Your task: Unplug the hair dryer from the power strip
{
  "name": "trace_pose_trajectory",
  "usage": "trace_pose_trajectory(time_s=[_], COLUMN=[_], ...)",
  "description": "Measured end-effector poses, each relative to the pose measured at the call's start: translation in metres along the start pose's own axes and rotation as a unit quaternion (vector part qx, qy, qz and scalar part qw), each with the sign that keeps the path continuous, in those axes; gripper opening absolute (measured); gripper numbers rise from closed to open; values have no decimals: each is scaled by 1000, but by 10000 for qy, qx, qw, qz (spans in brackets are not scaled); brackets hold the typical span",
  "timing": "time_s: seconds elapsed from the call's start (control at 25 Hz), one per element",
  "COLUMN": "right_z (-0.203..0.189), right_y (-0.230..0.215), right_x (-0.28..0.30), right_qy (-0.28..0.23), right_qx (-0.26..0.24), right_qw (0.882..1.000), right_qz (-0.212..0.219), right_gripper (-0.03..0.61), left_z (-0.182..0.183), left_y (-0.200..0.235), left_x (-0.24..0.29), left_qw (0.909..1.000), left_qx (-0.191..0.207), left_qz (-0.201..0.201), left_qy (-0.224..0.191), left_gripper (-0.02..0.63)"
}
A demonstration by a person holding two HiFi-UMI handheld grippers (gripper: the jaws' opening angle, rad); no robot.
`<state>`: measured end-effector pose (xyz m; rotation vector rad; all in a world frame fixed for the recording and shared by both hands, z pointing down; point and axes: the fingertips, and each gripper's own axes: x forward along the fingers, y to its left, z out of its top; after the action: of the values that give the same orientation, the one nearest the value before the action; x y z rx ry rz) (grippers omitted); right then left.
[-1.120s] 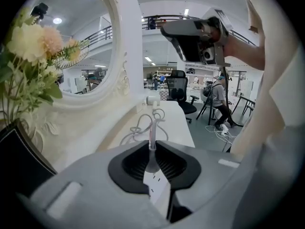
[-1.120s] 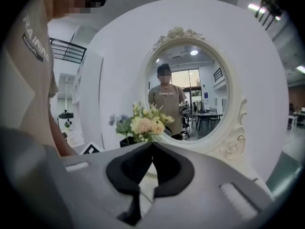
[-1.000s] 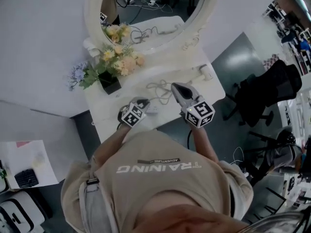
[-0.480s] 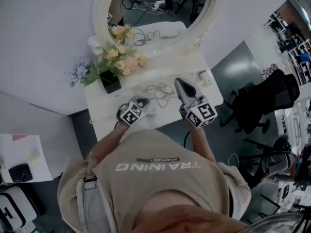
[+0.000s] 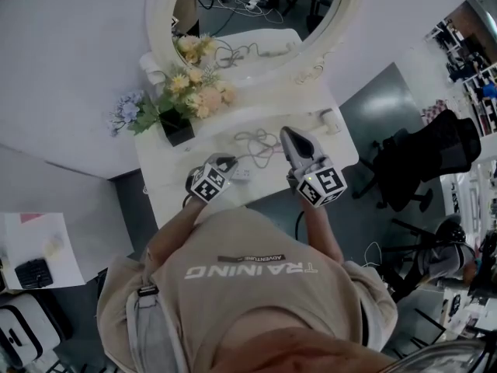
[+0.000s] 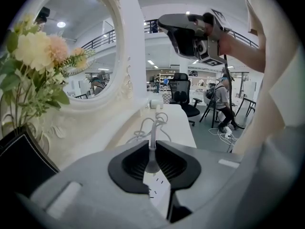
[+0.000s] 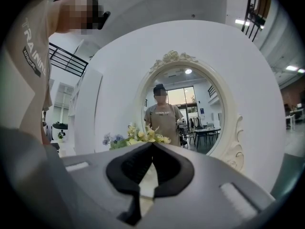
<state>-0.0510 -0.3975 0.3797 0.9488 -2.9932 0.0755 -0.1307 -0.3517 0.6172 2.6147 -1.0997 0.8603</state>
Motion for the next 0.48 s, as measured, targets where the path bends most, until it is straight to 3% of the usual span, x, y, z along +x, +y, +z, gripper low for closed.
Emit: trace_pose_trajectory(time_s=[0.48], right_z=[-6], right_y=[-1], right_x=[5], right_qy=[61], right_qx=[-81], right_qw=[9999], right_qz=[-44], right_gripper=[3], left_z=[0], left_y=[0], left_x=[-2], left_qw=[10000], left_qx=[64], left_qz=[-23], left_qy=[6], left_gripper=[48])
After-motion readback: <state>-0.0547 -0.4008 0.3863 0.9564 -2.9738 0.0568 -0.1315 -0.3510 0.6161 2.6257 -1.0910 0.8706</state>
